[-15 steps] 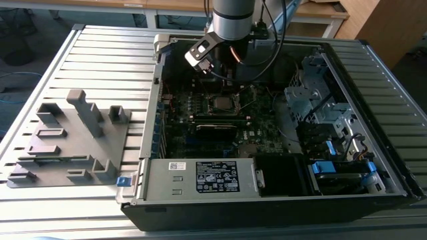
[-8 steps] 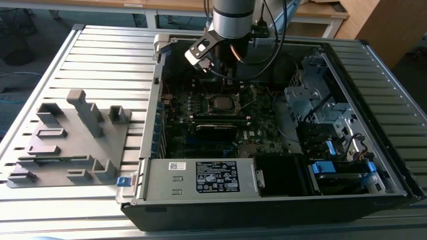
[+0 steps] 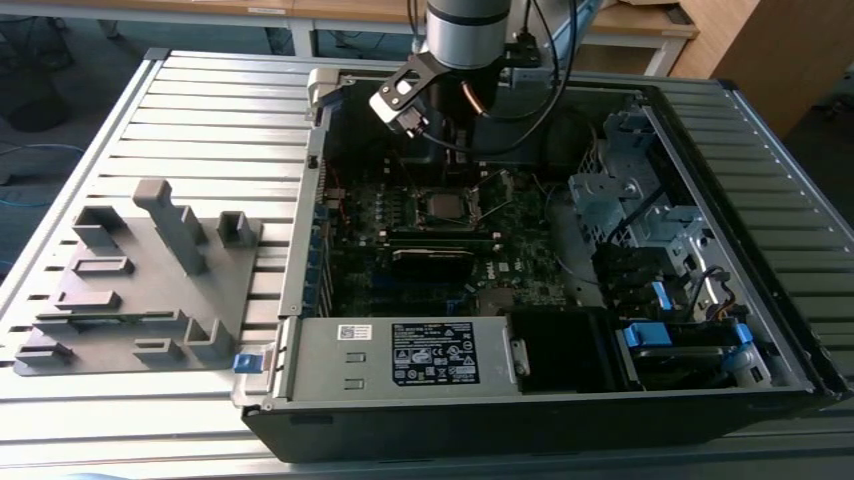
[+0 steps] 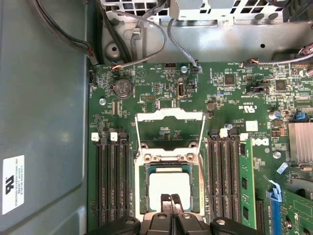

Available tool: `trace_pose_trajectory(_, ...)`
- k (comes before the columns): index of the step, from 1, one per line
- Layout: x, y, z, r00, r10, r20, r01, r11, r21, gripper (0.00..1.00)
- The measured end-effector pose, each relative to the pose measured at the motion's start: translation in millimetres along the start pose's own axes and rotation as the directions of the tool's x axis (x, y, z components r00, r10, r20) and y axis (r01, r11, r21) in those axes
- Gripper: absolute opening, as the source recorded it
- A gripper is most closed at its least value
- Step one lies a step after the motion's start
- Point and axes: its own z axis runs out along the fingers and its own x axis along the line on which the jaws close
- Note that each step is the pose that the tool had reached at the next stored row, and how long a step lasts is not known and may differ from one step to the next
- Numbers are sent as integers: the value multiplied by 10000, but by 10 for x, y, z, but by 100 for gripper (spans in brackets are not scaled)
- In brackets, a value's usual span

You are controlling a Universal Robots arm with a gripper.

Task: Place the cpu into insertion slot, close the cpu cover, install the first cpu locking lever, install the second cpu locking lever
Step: 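Close the cpu cover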

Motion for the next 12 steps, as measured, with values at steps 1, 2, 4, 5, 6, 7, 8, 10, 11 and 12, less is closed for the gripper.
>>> trace_pose_trajectory(1, 0, 1, -10, 10000, 0, -1, 0, 10000, 0, 11)
trace_pose_trajectory(2, 0, 1, -19, 10000, 0, -1, 0, 10000, 0, 11)
trace_pose_trajectory(4, 0, 2, -37, 10000, 0, 0, 0, 10000, 0, 11)
trace_pose_trajectory(5, 0, 3, -45, 10000, 0, 0, 0, 10000, 0, 11)
trace_pose_trajectory(6, 0, 3, -50, 10000, 1, 0, -1, 10000, 0, 11)
trace_pose_trajectory(7, 0, 4, -55, 10000, 0, 0, 0, 10000, 0, 11)
trace_pose_trajectory(8, 0, 4, -59, 10000, 0, 0, 0, 10000, 0, 11)
trace_pose_trajectory(10, 1, 4, -64, 10000, 0, -2, 0, 10000, -1, 11)
trace_pose_trajectory(11, 1, 4, -64, 10000, 1, -3, -1, 10000, -2, 11)
trace_pose_trajectory(12, 1, 5, -64, 10000, 1, -4, -1, 10000, -2, 11)
